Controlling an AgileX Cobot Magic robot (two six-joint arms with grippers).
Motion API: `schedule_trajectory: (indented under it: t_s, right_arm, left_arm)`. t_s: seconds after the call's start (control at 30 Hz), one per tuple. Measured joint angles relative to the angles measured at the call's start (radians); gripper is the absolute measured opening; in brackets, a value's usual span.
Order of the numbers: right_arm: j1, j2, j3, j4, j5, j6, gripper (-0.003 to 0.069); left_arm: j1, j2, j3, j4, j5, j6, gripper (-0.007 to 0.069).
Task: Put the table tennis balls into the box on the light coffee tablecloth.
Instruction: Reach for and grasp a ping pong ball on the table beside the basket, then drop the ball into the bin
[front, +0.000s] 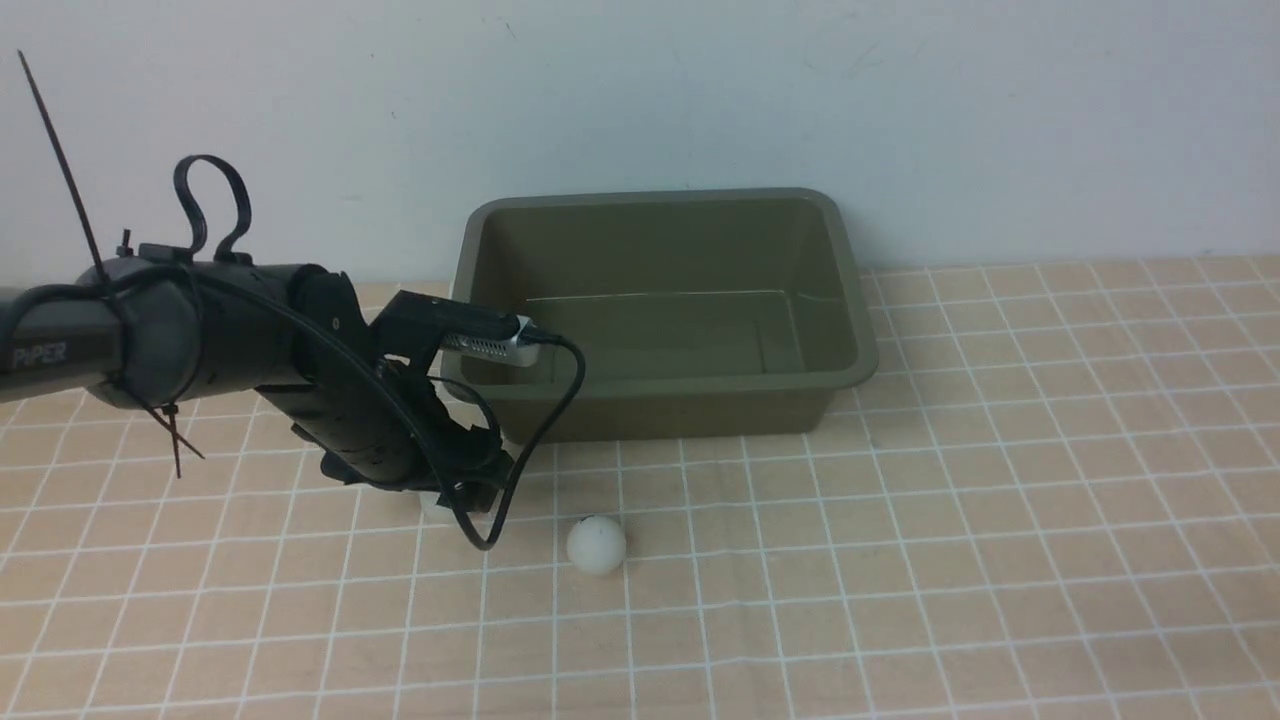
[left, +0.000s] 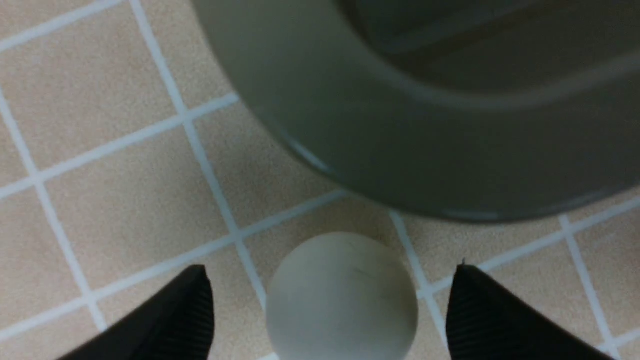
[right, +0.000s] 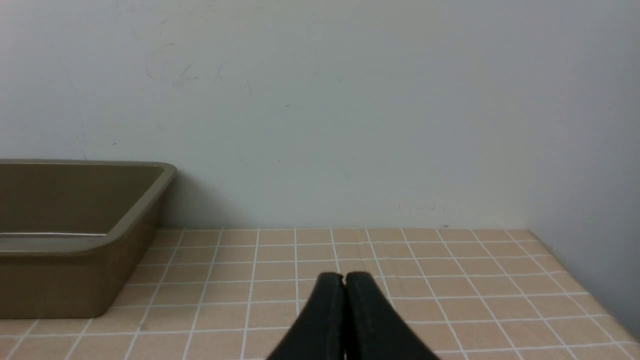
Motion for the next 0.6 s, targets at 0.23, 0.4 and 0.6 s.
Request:
schedule_trajectory:
  t_s: [0.23,0.4,0.6]
  right_arm:
    - [0.0,0.0,0.0,0.0,0.0,0.0,-0.0018]
    - [0.0,0.0,0.0,0.0,0.0,0.0,-0.0018]
    - [0.0,0.0,0.0,0.0,0.0,0.0,-0.0018]
  left_arm:
    - [0.0,0.02,-0.015,-0.021,0.028,0.027,0.0318]
    - [0.0,0.011,-0.088,-0.018,0.254,0.064,0.0319]
    - [0.0,-0.015,-0.306,-0.017,0.61,0.082,0.0319]
